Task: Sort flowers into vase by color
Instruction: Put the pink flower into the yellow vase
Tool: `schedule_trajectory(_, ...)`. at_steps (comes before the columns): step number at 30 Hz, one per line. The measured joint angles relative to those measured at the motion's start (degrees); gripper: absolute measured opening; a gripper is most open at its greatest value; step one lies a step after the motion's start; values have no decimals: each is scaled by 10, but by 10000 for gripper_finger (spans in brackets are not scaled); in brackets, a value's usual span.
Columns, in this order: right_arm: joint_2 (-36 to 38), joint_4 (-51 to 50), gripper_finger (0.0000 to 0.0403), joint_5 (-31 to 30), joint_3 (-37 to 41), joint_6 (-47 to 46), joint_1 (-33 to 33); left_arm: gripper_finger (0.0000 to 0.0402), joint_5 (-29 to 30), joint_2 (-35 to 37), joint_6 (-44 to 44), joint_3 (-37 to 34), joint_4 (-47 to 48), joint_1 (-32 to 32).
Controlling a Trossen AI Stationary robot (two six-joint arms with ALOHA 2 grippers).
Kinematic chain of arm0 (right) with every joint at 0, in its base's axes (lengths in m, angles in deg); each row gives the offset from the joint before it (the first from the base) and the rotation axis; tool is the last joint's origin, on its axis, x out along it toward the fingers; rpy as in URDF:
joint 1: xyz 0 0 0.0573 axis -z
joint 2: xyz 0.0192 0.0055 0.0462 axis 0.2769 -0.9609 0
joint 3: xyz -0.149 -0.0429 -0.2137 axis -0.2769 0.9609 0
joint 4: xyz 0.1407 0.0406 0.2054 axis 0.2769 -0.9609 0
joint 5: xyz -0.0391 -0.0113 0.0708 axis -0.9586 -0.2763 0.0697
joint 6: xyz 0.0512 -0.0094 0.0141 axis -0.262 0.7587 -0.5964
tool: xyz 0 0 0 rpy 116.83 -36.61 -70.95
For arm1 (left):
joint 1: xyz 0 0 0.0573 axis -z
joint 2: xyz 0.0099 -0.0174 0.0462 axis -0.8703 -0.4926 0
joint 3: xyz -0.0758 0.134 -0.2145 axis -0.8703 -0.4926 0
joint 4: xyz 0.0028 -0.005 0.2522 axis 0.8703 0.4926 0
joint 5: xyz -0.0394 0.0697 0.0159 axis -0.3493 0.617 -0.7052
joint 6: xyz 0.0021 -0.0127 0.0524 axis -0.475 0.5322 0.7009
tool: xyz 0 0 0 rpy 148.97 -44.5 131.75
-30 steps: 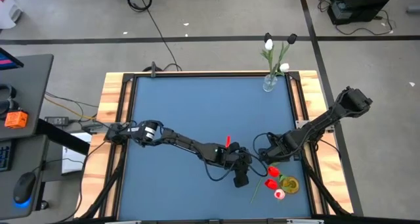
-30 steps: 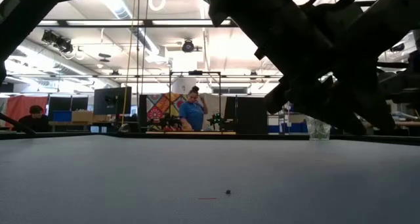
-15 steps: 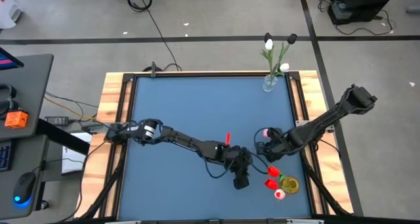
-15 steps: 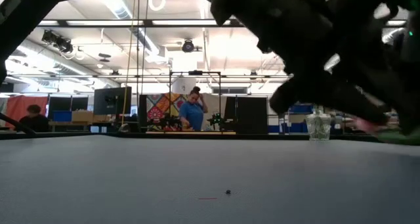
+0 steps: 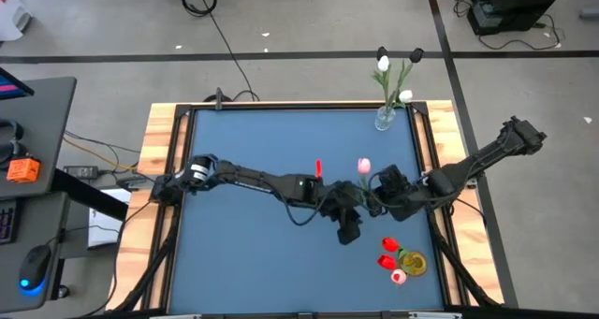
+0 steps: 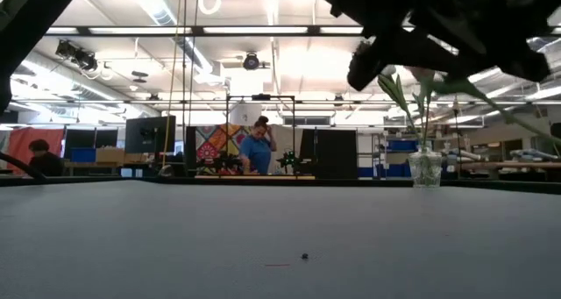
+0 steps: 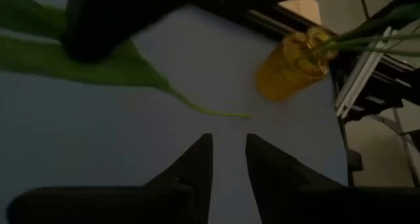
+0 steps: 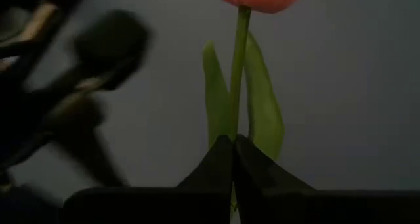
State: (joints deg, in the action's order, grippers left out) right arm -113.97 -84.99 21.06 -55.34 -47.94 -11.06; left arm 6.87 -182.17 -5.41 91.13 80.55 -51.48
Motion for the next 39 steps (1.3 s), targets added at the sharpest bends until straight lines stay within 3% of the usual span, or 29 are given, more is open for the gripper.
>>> schedule_trajectory(6,31,100,8,-25,-11,153,0,96,1,19,-14,0,6,-6)
schedule_trajectory(13,69,195,8,-42,-11,258,0,96,7,23,-48,0,4,-6)
schedule_trajectory(17,84,213,8,-40,-11,285,-1,84,9,31,-37,0,5,-5)
schedule_trajectory(24,97,259,8,-28,-12,327,-11,8,30,55,-13,0,-9,-3)
schedule_trajectory(39,116,352,21,-16,-12,384,-18,1,19,100,53,0,-7,9)
